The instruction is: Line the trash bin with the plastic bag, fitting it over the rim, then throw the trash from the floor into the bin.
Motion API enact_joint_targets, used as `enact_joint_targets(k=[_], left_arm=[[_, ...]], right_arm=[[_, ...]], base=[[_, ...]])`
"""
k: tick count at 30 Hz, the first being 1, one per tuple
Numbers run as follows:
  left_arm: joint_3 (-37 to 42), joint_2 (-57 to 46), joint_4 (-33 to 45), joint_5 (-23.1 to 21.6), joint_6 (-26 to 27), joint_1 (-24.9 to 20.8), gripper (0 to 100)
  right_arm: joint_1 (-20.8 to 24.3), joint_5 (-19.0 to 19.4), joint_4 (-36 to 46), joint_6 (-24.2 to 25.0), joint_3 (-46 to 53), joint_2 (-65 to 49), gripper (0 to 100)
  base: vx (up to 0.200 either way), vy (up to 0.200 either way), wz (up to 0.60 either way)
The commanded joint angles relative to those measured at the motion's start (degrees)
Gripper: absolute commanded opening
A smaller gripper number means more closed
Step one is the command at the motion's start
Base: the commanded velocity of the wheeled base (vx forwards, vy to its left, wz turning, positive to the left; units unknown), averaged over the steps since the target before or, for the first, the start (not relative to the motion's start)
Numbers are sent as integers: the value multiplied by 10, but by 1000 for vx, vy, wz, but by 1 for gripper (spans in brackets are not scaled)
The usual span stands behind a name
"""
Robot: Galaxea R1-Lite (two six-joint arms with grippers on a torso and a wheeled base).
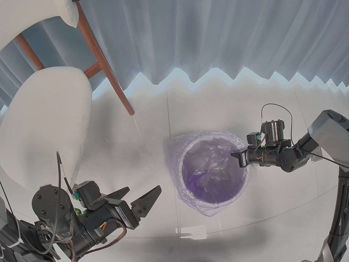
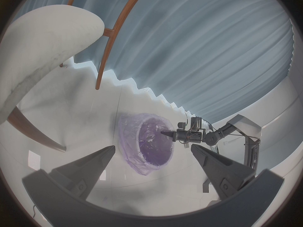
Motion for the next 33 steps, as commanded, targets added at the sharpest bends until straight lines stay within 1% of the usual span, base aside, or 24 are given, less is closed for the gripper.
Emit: enact_joint_targets(k=[1,4,6,7,9,13,14,15,17,18,19,22,24,25,27,28,29,31,32,33], left_arm=[[6,9,-9,0,-1,-1,100],[26,6,-20,0,0,6,100],[27,6,-20,0,0,7,100],[34,-5,-20,1,0,18,100],[36,-14,-20,0,1,24,100],[66,-48,-18,0,1,37,100],[68,-49,-18,0,1,38,100],[75,-58,-14,-1,1,47,100],[79,-65,-14,-2,1,60,100],[79,-65,-14,-2,1,60,100],[78,-71,-15,-2,1,72,100],[80,-80,-15,-1,0,74,100],[81,-83,-15,-1,0,74,100],[82,-84,-15,-1,0,74,100],[83,-84,-15,-1,-1,74,100],[83,-84,-15,-1,-1,74,100],[87,-84,-14,-2,-2,74,100],[90,-82,-12,-2,-2,74,100],[90,-81,-12,-2,-2,74,100],[90,-77,-11,-3,-2,74,100]], right_arm=[[-9,1,-4,-1,0,16,100],[-10,1,-36,8,-2,12,100],[-10,1,-41,11,-1,11,100],[-10,1,-69,19,8,4,100],[-10,1,-77,20,13,1,100],[-10,0,-150,37,68,-28,100],[-10,0,-156,39,71,-30,100],[-10,0,-188,48,86,-38,100],[-15,-1,-229,62,102,-45,100],[-15,-1,-229,62,102,-45,100],[-24,-2,-273,83,119,-58,100],[-36,-2,-336,148,155,-91,100],[-42,-3,-361,179,174,-108,100],[-50,-5,-389,214,199,-131,100],[-60,-7,-418,258,237,-166,100],[-62,-8,-421,264,243,-173,100],[-72,-22,-437,300,284,-209,100],[-83,-44,-440,331,329,-252,100],[-85,-50,-440,337,339,-260,100],[-94,-70,-440,354,371,-285,100]], base=[[0,0,0],[0,0,0],[0,0,0],[0,0,0],[0,0,0],[0,0,0],[0,0,0],[0,0,0],[0,0,0],[0,0,0],[0,0,0],[0,0,0],[0,0,0],[0,0,0],[0,0,0],[0,0,0],[0,0,0],[0,0,0],[0,0,0],[0,0,0]])
